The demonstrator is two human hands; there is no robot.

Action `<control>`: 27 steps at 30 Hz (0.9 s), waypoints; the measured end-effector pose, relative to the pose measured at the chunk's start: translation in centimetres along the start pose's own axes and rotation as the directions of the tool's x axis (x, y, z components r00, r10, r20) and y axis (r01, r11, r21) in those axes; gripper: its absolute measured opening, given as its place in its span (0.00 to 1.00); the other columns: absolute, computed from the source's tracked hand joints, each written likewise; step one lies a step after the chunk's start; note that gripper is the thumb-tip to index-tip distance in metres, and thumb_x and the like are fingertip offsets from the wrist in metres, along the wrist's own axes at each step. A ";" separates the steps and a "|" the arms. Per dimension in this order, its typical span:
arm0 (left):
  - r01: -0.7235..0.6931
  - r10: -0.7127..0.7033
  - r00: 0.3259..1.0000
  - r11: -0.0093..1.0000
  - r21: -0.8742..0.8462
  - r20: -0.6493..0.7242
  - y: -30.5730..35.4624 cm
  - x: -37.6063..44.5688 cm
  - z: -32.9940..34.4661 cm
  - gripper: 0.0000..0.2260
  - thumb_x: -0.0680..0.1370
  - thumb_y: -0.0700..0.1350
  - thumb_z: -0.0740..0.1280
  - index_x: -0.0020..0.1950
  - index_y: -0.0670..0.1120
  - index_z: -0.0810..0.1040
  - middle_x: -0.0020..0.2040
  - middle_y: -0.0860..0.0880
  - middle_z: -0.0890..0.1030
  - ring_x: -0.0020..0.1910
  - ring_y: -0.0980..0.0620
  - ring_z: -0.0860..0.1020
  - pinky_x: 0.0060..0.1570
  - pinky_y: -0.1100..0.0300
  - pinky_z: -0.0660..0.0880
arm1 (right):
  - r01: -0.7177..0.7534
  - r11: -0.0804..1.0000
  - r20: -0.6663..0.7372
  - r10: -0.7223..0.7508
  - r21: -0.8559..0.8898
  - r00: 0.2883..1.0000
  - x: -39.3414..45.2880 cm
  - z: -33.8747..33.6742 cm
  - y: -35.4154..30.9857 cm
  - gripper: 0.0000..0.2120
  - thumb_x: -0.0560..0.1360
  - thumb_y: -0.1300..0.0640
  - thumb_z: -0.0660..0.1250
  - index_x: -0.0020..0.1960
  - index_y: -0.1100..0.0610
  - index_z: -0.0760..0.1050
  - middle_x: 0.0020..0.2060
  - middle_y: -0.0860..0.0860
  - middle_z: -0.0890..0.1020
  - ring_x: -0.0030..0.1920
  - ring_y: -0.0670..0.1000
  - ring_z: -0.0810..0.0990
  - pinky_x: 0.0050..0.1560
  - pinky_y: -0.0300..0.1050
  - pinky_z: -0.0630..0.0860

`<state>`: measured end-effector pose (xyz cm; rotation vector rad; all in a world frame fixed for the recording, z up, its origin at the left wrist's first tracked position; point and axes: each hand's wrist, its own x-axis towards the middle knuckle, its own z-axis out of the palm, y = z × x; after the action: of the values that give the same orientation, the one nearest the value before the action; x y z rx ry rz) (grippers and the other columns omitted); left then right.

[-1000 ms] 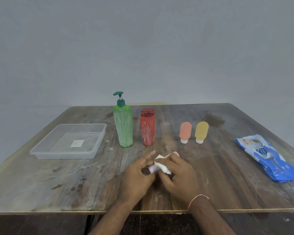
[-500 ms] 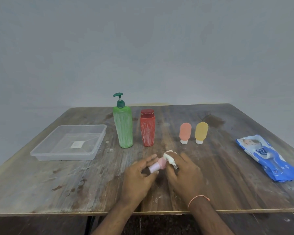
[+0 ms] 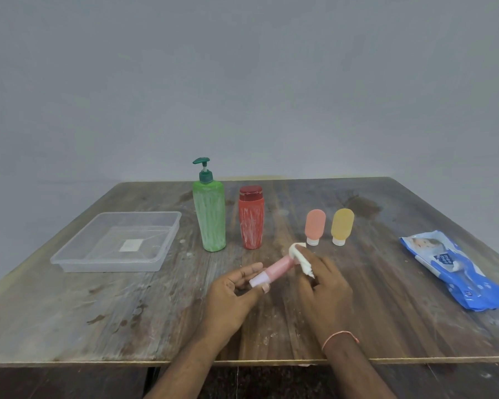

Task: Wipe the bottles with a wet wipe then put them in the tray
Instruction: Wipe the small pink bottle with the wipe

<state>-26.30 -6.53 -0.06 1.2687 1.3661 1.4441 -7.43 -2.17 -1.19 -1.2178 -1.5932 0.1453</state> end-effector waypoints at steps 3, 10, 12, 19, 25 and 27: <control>0.011 -0.010 1.000 0.999 -0.034 0.024 0.0 0.2 -0.1 0.20 0.76 0.38 0.79 0.66 0.51 0.84 0.57 0.58 0.88 0.57 0.57 0.86 0.56 0.63 0.81 | -0.045 0.996 -0.036 0.047 0.072 0.998 0.1 0.1 0.0 0.27 0.78 0.64 0.71 0.68 0.37 0.81 0.57 0.39 0.86 0.51 0.43 0.83 0.49 0.34 0.77; 0.095 -0.078 0.990 0.985 -0.141 0.121 -0.1 0.5 -0.5 0.17 0.79 0.37 0.74 0.67 0.48 0.83 0.59 0.51 0.88 0.58 0.53 0.86 0.57 0.57 0.82 | -0.252 0.876 0.055 0.253 0.412 0.966 0.6 -0.3 -1.0 0.13 0.79 0.44 0.70 0.62 0.44 0.84 0.44 0.41 0.89 0.41 0.42 0.87 0.41 0.33 0.81; 0.110 -0.091 0.984 0.986 -0.122 0.155 0.1 0.5 -0.4 0.15 0.81 0.39 0.72 0.68 0.47 0.83 0.55 0.48 0.89 0.50 0.52 0.86 0.53 0.58 0.83 | -0.329 0.829 0.113 0.313 0.452 0.943 0.8 -0.2 -1.0 0.09 0.80 0.46 0.71 0.59 0.45 0.84 0.41 0.43 0.88 0.35 0.46 0.87 0.38 0.42 0.84; 0.064 -0.071 0.956 0.997 0.032 0.284 0.2 0.3 0.3 0.11 0.87 0.43 0.65 0.65 0.48 0.85 0.55 0.47 0.89 0.45 0.52 0.83 0.50 0.57 0.82 | -0.406 0.796 0.290 0.300 0.449 0.909 1.0 0.3 -0.1 0.03 0.83 0.54 0.71 0.54 0.53 0.83 0.38 0.51 0.88 0.34 0.53 0.87 0.35 0.45 0.81; 0.055 -0.083 0.964 0.992 0.116 0.254 -0.3 0.5 0.7 0.10 0.87 0.44 0.65 0.58 0.50 0.87 0.49 0.48 0.88 0.44 0.53 0.85 0.49 0.57 0.83 | -0.254 0.913 0.300 0.157 0.320 0.941 0.7 0.3 0.0 0.09 0.82 0.51 0.72 0.43 0.51 0.81 0.34 0.49 0.83 0.35 0.51 0.82 0.36 0.45 0.76; 0.053 -0.073 0.974 0.994 0.097 0.215 -0.1 0.4 0.8 0.11 0.87 0.44 0.64 0.58 0.51 0.87 0.48 0.50 0.89 0.45 0.54 0.85 0.48 0.59 0.83 | -0.163 0.956 0.306 0.084 0.242 0.948 0.4 0.3 0.0 0.14 0.81 0.49 0.73 0.39 0.49 0.76 0.32 0.47 0.79 0.33 0.48 0.76 0.34 0.43 0.71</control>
<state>-25.59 -5.97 -0.19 1.3848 1.3231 1.1731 -7.62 -1.74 -1.05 -1.1218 -1.6843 0.6276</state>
